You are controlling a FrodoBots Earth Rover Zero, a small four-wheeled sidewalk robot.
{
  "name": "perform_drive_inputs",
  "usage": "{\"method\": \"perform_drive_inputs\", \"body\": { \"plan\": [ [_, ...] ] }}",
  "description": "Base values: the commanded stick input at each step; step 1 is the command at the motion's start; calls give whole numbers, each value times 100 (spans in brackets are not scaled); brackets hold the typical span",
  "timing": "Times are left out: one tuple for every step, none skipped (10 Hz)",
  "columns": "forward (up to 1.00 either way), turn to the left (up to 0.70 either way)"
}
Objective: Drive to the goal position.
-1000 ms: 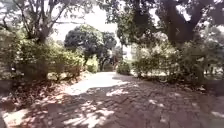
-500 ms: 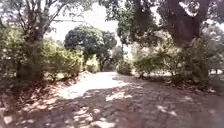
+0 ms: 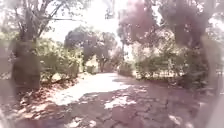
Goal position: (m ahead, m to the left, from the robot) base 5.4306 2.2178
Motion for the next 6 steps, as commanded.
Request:
{"method": "perform_drive_inputs", "body": {
  "plan": [
    [70,0],
    [70,0],
    [70,0],
    [70,0],
    [70,0],
    [70,0]
  ]
}}
